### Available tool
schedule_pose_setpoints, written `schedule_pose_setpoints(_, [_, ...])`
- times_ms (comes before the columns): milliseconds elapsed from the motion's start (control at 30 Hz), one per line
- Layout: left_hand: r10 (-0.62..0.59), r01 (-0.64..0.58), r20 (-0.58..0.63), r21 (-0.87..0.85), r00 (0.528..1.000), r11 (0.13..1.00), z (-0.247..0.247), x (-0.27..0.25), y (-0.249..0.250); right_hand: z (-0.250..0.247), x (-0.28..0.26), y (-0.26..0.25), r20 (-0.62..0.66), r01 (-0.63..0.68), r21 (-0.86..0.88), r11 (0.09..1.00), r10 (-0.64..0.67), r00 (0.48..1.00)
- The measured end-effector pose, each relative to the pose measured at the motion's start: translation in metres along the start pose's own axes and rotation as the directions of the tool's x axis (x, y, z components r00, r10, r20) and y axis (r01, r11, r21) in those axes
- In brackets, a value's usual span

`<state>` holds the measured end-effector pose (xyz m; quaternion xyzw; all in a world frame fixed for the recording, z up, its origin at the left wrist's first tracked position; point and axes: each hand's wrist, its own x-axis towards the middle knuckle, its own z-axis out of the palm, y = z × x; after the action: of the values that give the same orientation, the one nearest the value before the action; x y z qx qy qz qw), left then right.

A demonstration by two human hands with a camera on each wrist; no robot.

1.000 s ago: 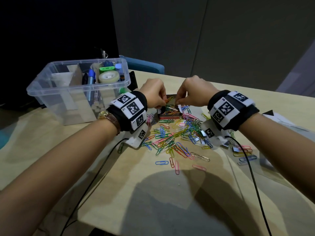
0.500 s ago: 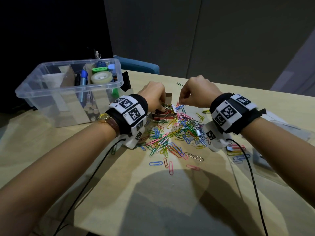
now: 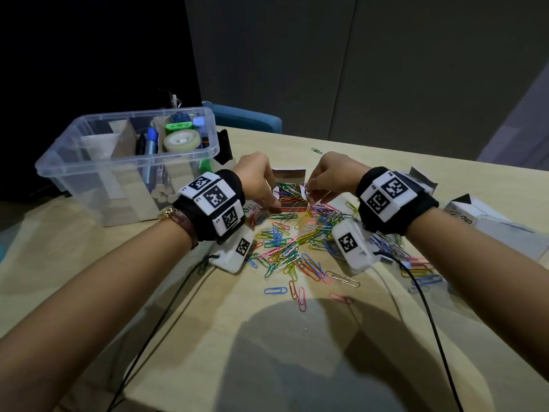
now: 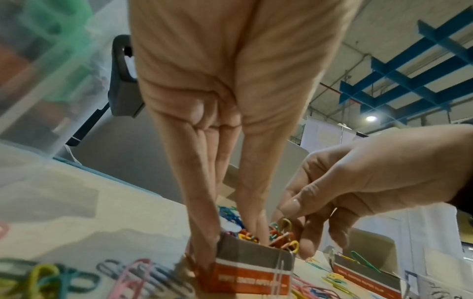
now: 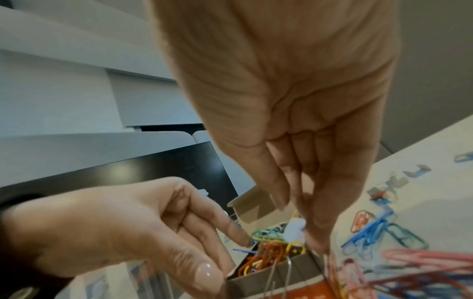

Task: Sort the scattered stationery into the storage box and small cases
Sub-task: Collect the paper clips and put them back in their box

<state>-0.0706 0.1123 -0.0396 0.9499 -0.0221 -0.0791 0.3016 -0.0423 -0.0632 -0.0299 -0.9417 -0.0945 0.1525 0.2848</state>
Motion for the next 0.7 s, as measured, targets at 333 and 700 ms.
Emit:
schedule_pose_setpoints(333, [0.006, -0.006, -0.001, -0.175, 1.0, 0.985, -0.003, 0.014, 0.008, -0.002, 0.01, 0.005, -0.213, -0.027, 0.049, 0.998, 0.037, 0.976])
schedule_pose_setpoints(700, [0.065, -0.103, 0.167, 0.231, 0.984, 0.968, -0.01, 0.006, 0.011, 0.003, 0.009, 0.001, -0.23, 0.084, -0.334, 0.939, -0.168, 0.959])
